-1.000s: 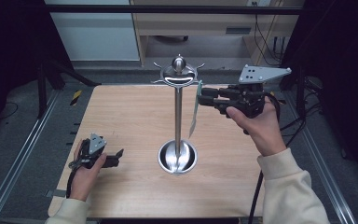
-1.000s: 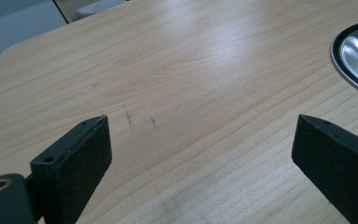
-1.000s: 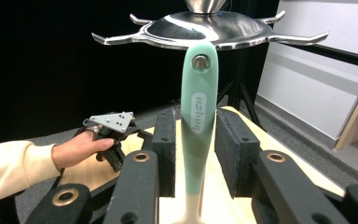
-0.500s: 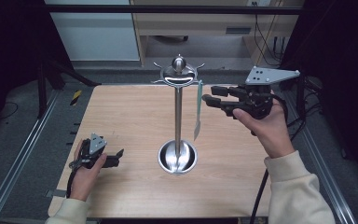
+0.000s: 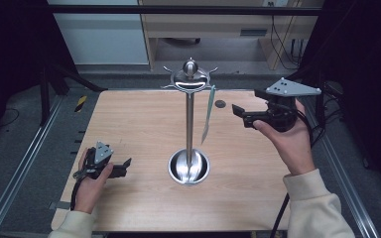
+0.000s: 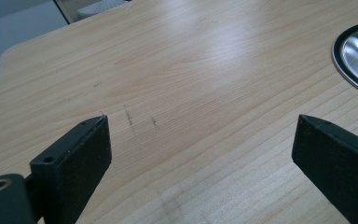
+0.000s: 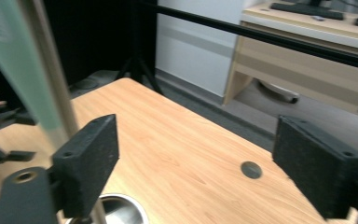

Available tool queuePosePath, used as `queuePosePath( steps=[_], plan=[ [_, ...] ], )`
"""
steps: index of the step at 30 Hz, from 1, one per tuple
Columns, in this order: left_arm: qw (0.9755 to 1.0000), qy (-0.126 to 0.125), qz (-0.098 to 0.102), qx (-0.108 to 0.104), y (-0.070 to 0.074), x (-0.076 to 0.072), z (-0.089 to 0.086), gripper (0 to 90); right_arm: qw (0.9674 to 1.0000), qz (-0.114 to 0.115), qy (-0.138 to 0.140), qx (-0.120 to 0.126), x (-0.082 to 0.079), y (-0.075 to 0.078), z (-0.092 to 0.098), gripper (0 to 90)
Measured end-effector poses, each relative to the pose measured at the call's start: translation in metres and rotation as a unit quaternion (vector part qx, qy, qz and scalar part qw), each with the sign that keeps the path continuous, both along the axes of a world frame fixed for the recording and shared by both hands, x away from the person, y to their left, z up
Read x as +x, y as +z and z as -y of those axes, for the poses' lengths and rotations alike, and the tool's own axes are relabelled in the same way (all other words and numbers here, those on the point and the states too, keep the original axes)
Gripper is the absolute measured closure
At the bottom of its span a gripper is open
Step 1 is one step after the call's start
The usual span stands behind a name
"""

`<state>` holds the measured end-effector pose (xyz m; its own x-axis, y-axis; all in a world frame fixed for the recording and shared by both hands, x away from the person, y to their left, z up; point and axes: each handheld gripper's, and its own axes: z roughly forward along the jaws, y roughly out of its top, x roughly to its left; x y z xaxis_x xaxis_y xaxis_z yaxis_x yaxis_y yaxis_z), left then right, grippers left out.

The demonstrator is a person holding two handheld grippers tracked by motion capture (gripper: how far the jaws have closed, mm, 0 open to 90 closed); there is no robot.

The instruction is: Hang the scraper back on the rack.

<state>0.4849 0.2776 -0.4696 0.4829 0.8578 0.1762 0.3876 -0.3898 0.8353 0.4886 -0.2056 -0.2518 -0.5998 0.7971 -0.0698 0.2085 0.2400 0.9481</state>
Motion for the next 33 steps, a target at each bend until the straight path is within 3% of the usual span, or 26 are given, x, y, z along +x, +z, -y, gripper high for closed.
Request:
queuePosePath(
  steps=[11, 15, 25, 27, 33],
  plan=[
    [1.0000, 0.003, 0.001, 0.000, 0.000, -0.001, -0.002, 4.3, 0.9998, 0.006, -0.019, -0.001, -0.007, -0.028, 0.009, 6.0],
    [1.0000, 0.006, 0.002, -0.002, 0.000, 0.000, -0.003, 4.3, 0.9998, -0.002, -0.022, -0.004, -0.010, -0.042, 0.009, 5.8],
    [0.9999, 0.011, 0.003, -0.012, -0.001, -0.001, -0.006, 4.3, 0.9984, -0.043, -0.036, 0.002, -0.009, -0.094, 0.014, 7.4],
    [0.9998, 0.012, 0.001, -0.014, -0.002, -0.001, -0.007, 4.3, 0.9976, -0.053, -0.043, -0.007, -0.007, -0.105, 0.013, 7.6],
    [0.9998, 0.014, -0.001, -0.013, -0.004, -0.001, -0.006, 4.3, 0.9966, -0.067, -0.048, -0.009, -0.004, -0.125, 0.014, 8.2]
  ],
)
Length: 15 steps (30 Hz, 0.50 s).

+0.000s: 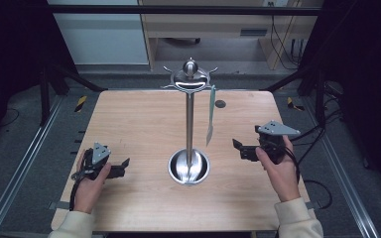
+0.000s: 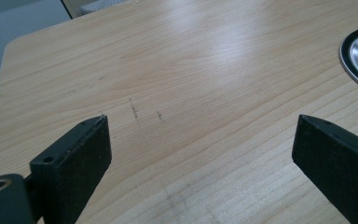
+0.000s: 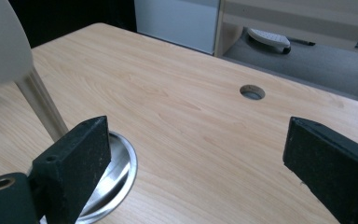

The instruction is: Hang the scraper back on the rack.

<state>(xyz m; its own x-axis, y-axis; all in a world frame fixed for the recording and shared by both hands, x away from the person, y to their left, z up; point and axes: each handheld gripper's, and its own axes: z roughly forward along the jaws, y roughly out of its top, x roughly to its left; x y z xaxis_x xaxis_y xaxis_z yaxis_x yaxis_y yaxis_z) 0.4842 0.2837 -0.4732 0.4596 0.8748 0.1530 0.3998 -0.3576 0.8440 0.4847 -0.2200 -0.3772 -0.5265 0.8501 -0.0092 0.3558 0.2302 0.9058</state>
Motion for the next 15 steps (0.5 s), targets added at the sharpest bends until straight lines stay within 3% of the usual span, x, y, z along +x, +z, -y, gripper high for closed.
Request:
queuePosePath(
  steps=[7, 15],
  plan=[
    [1.0000, 0.002, -0.001, -0.002, 0.000, 0.000, -0.001, 4.3, 0.9994, -0.014, -0.020, -0.023, 0.001, -0.026, 0.005, 8.1],
    [1.0000, 0.002, 0.003, -0.003, 0.001, 0.000, -0.002, 4.4, 0.9984, -0.044, -0.030, -0.019, 0.009, -0.056, 0.006, 9.1]
  ],
)
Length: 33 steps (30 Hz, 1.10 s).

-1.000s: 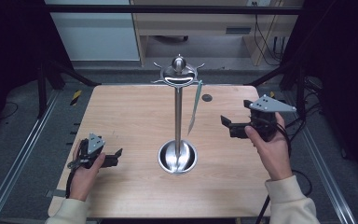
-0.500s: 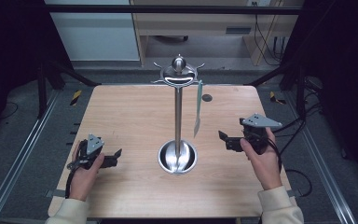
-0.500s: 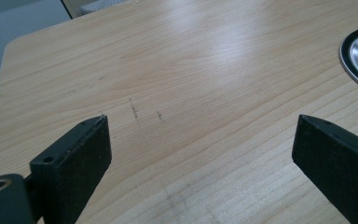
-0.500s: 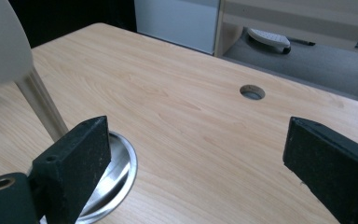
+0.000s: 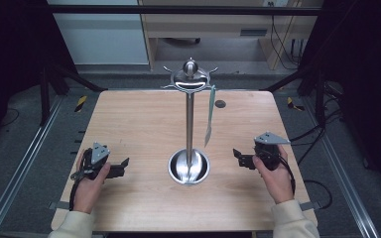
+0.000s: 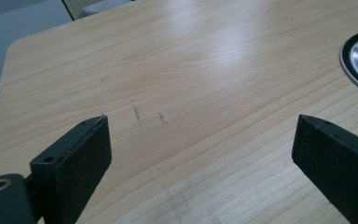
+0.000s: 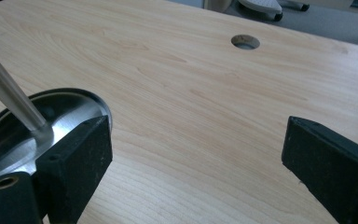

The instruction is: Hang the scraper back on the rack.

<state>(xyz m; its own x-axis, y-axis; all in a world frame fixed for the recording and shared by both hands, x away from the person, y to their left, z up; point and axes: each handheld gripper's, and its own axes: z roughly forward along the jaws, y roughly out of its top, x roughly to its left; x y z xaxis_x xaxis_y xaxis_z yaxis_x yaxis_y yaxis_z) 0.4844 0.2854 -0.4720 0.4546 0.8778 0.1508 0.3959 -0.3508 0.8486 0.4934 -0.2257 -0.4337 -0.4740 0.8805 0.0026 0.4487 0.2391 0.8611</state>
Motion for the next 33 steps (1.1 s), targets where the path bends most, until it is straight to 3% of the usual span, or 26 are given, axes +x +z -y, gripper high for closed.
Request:
queuePosePath(
  steps=[3, 5, 8, 14, 18, 22, 25, 32, 33],
  plan=[
    [1.0000, 0.002, 0.000, 0.001, 0.000, 0.000, 0.000, 4.5, 0.9999, -0.009, -0.002, -0.003, 0.003, -0.008, 0.001, 9.1],
    [1.0000, 0.002, 0.001, 0.002, 0.000, 0.000, 0.000, 4.5, 1.0000, -0.005, -0.008, -0.002, 0.003, -0.012, 0.002, 9.9],
    [1.0000, 0.003, 0.003, 0.000, 0.001, 0.000, -0.001, 4.6, 0.9996, 0.013, -0.016, -0.022, 0.005, -0.021, 0.004, 11.0],
    [1.0000, 0.003, 0.005, -0.001, 0.002, 0.000, -0.001, 4.6, 0.9993, 0.003, -0.018, -0.033, 0.008, -0.029, 0.004, 10.9],
    [1.0000, 0.003, 0.005, 0.000, 0.003, 0.000, -0.001, 4.6, 0.9990, 0.013, -0.018, -0.038, 0.010, -0.035, 0.004, 11.3],
    [1.0000, 0.003, 0.005, 0.000, 0.003, 0.000, -0.002, 4.6, 0.9993, 0.015, -0.025, -0.022, 0.012, -0.037, 0.007, 11.5],
    [1.0000, 0.003, 0.005, 0.002, 0.003, 0.000, -0.002, 4.6, 0.9991, 0.021, -0.030, -0.023, 0.013, -0.039, 0.011, 11.9],
    [1.0000, 0.003, 0.004, 0.003, 0.003, 0.000, -0.002, 4.6, 0.9993, 0.019, -0.033, 0.005, 0.019, -0.044, 0.016, 12.4],
    [1.0000, 0.003, 0.004, 0.003, 0.003, 0.000, -0.002, 4.6, 0.9991, 0.015, -0.034, 0.018, 0.019, -0.045, 0.016, 12.4]
  ],
)
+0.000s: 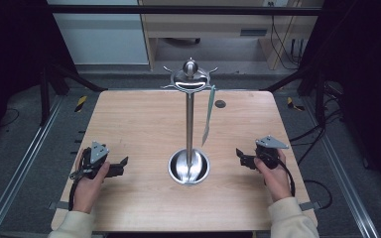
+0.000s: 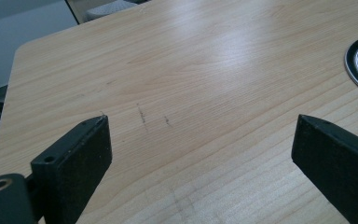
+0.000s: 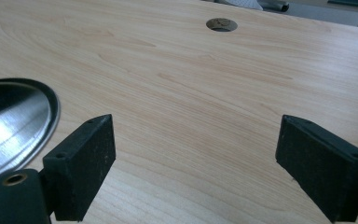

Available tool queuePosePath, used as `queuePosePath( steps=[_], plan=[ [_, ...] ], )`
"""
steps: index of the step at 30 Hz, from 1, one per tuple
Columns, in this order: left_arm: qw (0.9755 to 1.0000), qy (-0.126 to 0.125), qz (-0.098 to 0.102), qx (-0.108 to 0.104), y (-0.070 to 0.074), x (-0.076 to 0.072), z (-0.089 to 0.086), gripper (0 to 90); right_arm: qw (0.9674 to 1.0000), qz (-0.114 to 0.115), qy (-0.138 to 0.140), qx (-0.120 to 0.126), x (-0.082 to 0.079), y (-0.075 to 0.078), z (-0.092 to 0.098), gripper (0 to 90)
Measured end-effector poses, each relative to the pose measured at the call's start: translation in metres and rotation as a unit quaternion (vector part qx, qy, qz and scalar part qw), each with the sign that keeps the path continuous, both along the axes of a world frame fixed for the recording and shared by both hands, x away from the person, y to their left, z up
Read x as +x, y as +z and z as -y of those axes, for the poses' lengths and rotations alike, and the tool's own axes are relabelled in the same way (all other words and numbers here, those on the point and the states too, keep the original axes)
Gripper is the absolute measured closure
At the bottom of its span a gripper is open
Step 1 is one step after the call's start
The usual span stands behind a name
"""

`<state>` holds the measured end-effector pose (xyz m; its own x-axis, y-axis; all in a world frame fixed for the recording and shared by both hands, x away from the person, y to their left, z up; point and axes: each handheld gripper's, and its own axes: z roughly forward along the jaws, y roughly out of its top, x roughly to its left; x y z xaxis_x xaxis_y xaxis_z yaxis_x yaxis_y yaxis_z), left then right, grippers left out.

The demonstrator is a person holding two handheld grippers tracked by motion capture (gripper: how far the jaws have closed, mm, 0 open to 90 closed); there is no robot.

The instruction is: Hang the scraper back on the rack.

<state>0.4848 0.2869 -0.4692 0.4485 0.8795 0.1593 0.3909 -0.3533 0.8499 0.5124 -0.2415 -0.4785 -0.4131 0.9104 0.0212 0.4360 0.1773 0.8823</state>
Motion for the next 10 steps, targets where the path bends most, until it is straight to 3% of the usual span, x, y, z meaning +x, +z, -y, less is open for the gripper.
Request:
queuePosePath(
  steps=[3, 10],
  plan=[
    [1.0000, 0.000, -0.002, 0.000, -0.0002, 0.0000, 0.0004, 4.6, 0.9999, -0.005, -0.002, 0.016, 0.0015, -0.0018, 0.0017, 12.4],
    [1.0000, 0.002, -0.002, -0.002, -0.0004, 0.0005, 0.0001, 4.6, 1.0000, -0.007, -0.007, 0.000, 0.0023, -0.0062, 0.0021, 12.6]
  ],
)
